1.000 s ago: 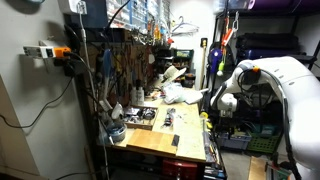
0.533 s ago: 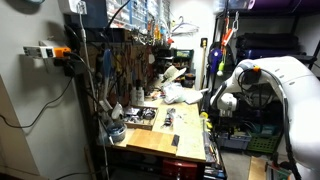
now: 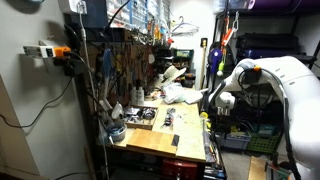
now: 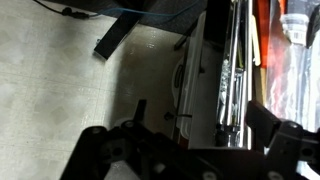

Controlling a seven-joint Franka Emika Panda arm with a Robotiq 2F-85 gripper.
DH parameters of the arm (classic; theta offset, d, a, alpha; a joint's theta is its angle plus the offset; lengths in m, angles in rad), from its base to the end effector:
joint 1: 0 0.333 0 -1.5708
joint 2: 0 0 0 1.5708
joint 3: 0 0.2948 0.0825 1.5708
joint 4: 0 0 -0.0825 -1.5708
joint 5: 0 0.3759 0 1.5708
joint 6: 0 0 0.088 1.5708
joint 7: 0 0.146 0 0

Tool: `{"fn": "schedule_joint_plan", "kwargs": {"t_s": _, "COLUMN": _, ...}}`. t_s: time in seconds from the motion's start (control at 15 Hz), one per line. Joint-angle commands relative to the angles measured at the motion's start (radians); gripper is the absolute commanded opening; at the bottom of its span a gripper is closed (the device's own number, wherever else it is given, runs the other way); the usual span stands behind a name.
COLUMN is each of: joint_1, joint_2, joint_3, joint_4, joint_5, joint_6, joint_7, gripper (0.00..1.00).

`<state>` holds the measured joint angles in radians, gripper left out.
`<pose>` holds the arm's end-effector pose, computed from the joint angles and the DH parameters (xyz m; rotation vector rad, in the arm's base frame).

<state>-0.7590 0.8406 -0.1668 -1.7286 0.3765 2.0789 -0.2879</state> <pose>0.3584 -0.4350 0.0322 -2.4721 1.1581 0.4141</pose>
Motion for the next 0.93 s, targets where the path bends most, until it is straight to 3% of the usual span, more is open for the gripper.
{"fn": "schedule_joint_plan", "kwargs": {"t_s": 0.0, "joint_1": -0.015, "joint_2": 0.043, "joint_3": 0.014, "joint_4": 0.024, "joint_5": 0.007, "joint_6": 0.043, "joint_7": 0.014, "gripper": 1.0}}
{"fn": "schedule_joint_plan", "kwargs": {"t_s": 0.6, "joint_1": 0.027, "joint_2": 0.074, "joint_3": -0.042, "joint_4": -0.001, "joint_5": -0.078, "joint_6": 0.229, "joint_7": 0.101, "gripper": 1.0}}
{"fn": "schedule_joint_plan", "kwargs": {"t_s": 0.87, "joint_1": 0.064, "joint_2": 0.057, "joint_3": -0.092, "joint_4": -0.021, "joint_5": -0.142, "joint_6": 0.213, "joint_7": 0.175, "gripper": 1.0}}
